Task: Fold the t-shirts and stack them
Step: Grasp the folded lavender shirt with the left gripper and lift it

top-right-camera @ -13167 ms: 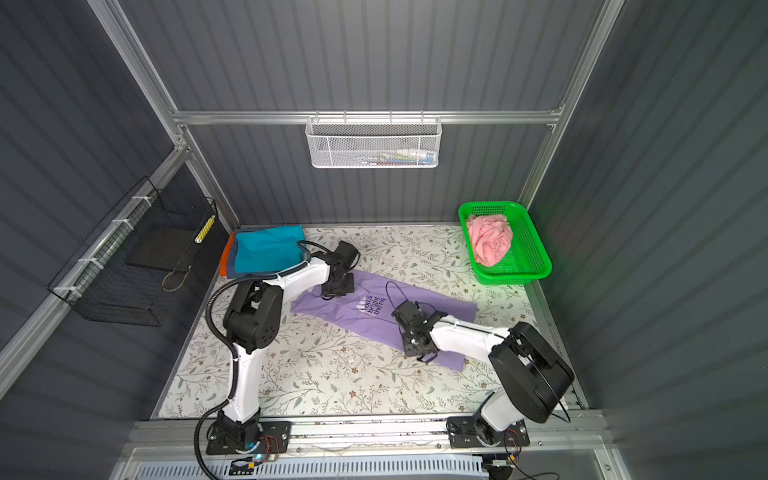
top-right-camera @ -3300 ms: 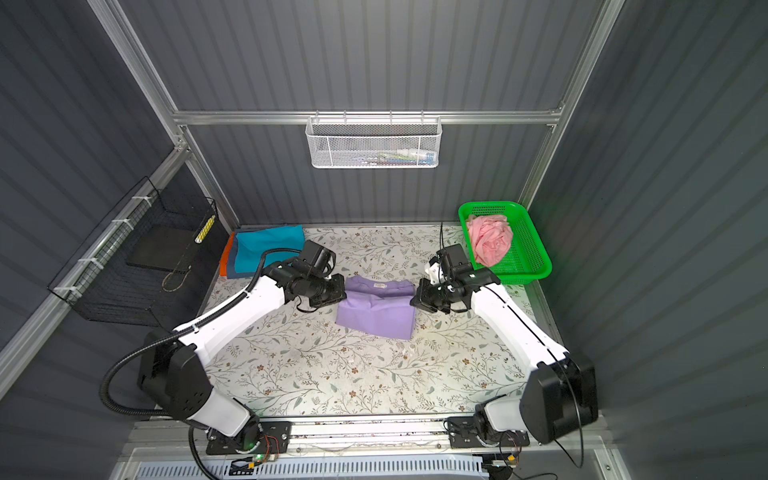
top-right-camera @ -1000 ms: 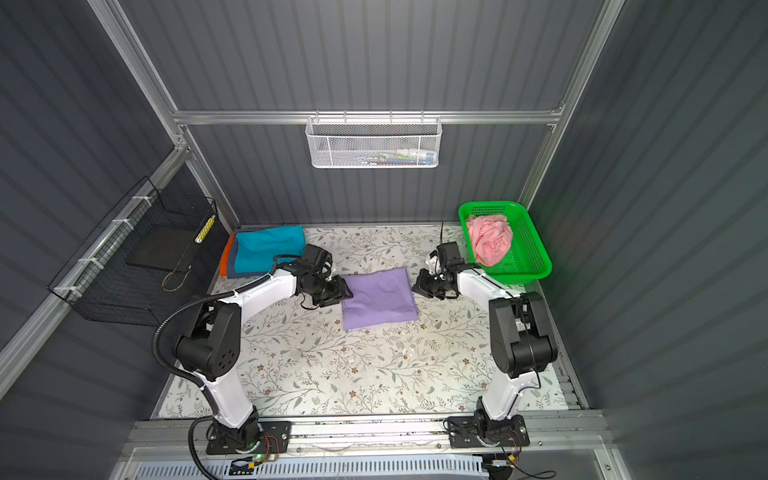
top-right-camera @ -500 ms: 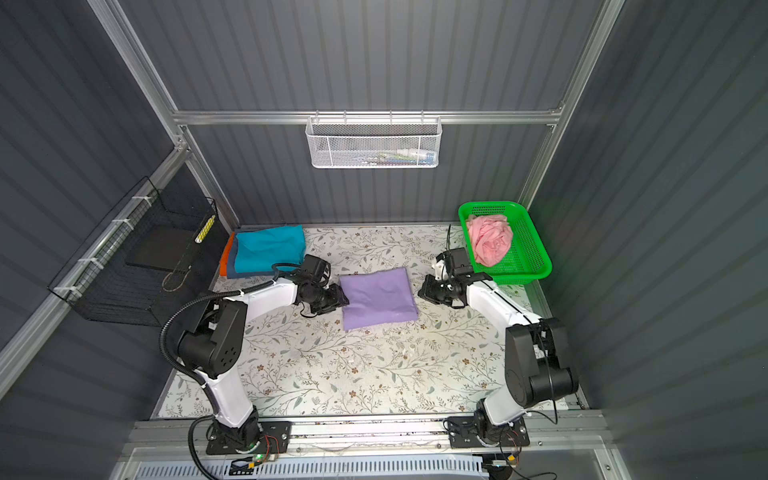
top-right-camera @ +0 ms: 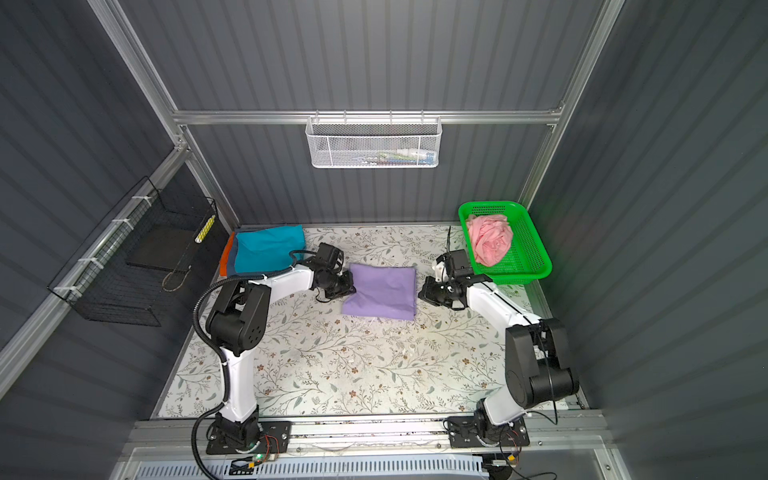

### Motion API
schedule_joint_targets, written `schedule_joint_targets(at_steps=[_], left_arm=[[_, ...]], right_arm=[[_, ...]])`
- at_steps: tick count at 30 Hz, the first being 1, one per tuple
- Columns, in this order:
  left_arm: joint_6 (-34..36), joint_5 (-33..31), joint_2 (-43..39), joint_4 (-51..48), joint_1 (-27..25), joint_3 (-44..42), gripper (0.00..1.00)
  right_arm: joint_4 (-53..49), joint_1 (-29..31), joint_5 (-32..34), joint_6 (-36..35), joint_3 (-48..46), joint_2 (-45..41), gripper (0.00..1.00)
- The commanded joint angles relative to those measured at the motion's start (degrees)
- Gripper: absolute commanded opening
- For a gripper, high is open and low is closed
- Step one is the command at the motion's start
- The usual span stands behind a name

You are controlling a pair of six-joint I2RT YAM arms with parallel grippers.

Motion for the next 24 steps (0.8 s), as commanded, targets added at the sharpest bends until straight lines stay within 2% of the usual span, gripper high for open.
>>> schedule_joint_targets(at_steps=[1,5,9,13,15,19,24], left_arm=[[8.0,-5.3,2.1,-12.9,5.8,11.1,0.0],[14.5,-10.7,7.6,-23.1,9.7,27.3,0.0],[19.5,-16.8,14.0,-32.3,11.1,45.3,0.0],[21.8,-18.1,17.7,-38.4,13.2,58.0,0.0],[21.9,-18.0,17.0,-38.8,14.7,59.3,0.0],[21.3,-17.1,12.4,-36.0,18.3,55.0,0.0],[21.9,-15.6,10.6,-37.4,22.1,55.9,0.0]], right_arm=[[1.8,-0.2,-1.5,1.0,-1.3,2.2,0.0],[3.6,-0.2,-3.8,2.3,-1.3,5.4,0.0],[4.7,-0.1,-5.5,3.4,-0.4,8.3,0.0],[4.9,0.0,-5.5,3.5,0.5,10.1,0.0],[5.0,0.0,-5.6,3.8,0.9,11.1,0.0],[5.4,0.3,-6.0,4.3,1.5,12.7,0.0],[5.2,0.8,-6.1,4.3,2.6,14.2,0.0]])
